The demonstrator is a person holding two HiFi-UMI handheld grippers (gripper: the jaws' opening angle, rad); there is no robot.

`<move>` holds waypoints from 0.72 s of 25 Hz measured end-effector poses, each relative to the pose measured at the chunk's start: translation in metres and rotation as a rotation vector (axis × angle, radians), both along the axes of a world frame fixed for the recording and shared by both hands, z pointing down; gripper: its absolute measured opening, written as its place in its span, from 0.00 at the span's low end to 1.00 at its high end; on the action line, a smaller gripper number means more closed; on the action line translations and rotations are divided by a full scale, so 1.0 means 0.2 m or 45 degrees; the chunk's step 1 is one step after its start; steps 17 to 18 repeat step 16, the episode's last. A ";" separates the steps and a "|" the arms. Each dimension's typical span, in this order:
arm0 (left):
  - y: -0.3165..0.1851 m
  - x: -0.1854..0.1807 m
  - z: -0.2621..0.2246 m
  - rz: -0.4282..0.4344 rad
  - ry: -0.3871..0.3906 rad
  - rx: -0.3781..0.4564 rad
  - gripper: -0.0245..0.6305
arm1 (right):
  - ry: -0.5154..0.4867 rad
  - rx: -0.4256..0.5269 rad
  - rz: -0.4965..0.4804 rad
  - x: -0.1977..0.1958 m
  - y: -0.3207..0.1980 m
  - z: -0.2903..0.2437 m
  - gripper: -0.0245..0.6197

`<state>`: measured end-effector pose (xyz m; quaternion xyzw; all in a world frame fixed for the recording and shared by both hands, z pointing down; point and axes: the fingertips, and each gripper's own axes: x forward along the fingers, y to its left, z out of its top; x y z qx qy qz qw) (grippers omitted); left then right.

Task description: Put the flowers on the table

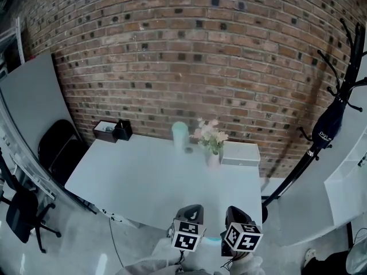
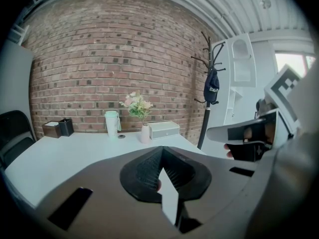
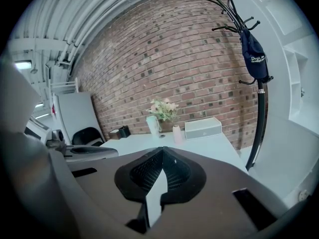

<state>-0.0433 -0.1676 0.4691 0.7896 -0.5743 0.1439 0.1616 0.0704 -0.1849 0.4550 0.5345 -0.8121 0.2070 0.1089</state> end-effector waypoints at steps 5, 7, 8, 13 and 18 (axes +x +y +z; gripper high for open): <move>0.02 0.01 0.02 -0.014 0.002 -0.007 0.05 | 0.005 0.001 -0.009 0.02 0.01 0.02 0.07; 0.02 0.02 0.03 -0.016 0.007 -0.015 0.05 | -0.011 -0.002 -0.004 0.03 0.02 0.02 0.08; 0.03 0.02 0.03 -0.015 0.010 -0.017 0.05 | -0.022 -0.006 0.001 0.04 0.02 0.02 0.08; 0.03 0.05 0.03 -0.010 0.006 -0.019 0.05 | -0.032 -0.019 0.020 0.09 0.02 0.02 0.07; 0.04 0.06 0.03 -0.013 0.005 -0.023 0.05 | -0.032 -0.023 0.021 0.10 0.03 0.02 0.08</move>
